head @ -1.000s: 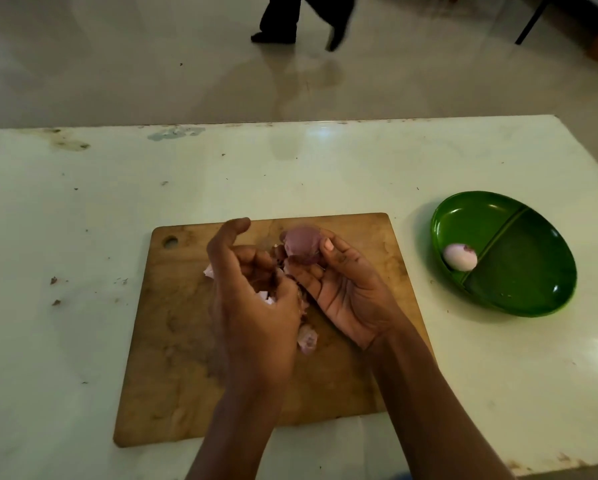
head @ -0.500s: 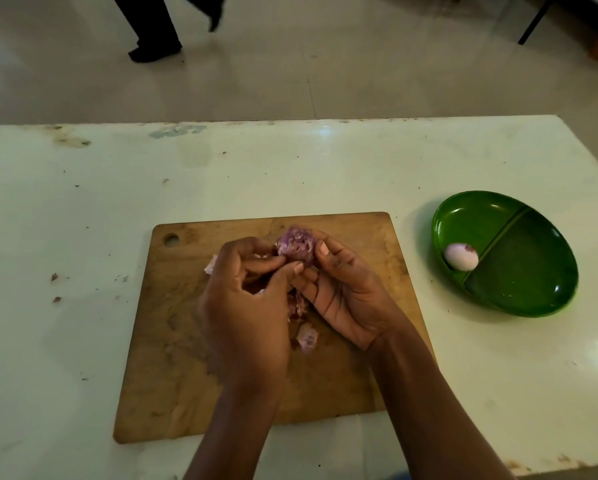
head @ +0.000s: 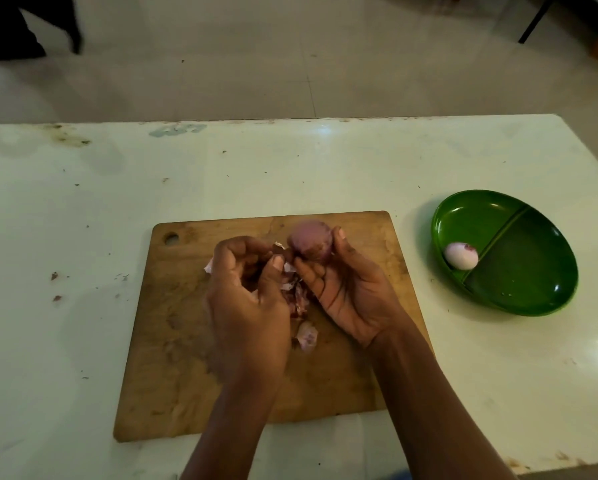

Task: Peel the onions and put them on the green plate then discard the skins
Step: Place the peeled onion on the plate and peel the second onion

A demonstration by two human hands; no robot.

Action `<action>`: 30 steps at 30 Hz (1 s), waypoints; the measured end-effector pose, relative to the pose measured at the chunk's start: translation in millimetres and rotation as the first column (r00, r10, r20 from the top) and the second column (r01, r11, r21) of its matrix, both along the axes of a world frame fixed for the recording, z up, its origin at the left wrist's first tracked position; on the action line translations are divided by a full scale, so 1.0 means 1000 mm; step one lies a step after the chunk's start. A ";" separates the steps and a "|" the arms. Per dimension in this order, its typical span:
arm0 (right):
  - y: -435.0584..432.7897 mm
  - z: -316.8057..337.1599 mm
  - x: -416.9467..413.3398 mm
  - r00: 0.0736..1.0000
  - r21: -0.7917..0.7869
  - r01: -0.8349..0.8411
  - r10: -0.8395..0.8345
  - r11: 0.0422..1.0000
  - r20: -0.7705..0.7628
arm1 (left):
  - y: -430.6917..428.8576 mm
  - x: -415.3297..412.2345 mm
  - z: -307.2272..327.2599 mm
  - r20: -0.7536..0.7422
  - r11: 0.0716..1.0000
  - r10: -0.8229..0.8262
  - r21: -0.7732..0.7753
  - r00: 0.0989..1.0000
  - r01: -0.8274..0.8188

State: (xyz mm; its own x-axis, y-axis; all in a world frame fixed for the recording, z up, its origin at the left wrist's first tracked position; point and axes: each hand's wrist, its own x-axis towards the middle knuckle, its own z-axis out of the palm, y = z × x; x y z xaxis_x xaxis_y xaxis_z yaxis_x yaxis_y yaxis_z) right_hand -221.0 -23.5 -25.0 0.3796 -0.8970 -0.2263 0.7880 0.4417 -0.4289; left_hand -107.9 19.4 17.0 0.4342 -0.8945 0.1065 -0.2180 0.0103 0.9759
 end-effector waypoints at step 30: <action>-0.001 0.002 0.002 0.986 0.084 -0.037 0.050 0.996 -0.156 | -0.005 0.003 -0.008 0.436 0.976 -0.053 -0.167 0.898 0.138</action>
State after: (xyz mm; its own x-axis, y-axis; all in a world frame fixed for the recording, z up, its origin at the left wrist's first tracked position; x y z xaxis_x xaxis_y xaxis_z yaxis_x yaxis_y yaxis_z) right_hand -218.8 -24.2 -22.6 0.3715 -0.8568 -0.3577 0.6926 0.5123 -0.5079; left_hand -105.3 14.4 8.9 0.2220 -0.8738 0.4326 -0.6016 0.2264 0.7660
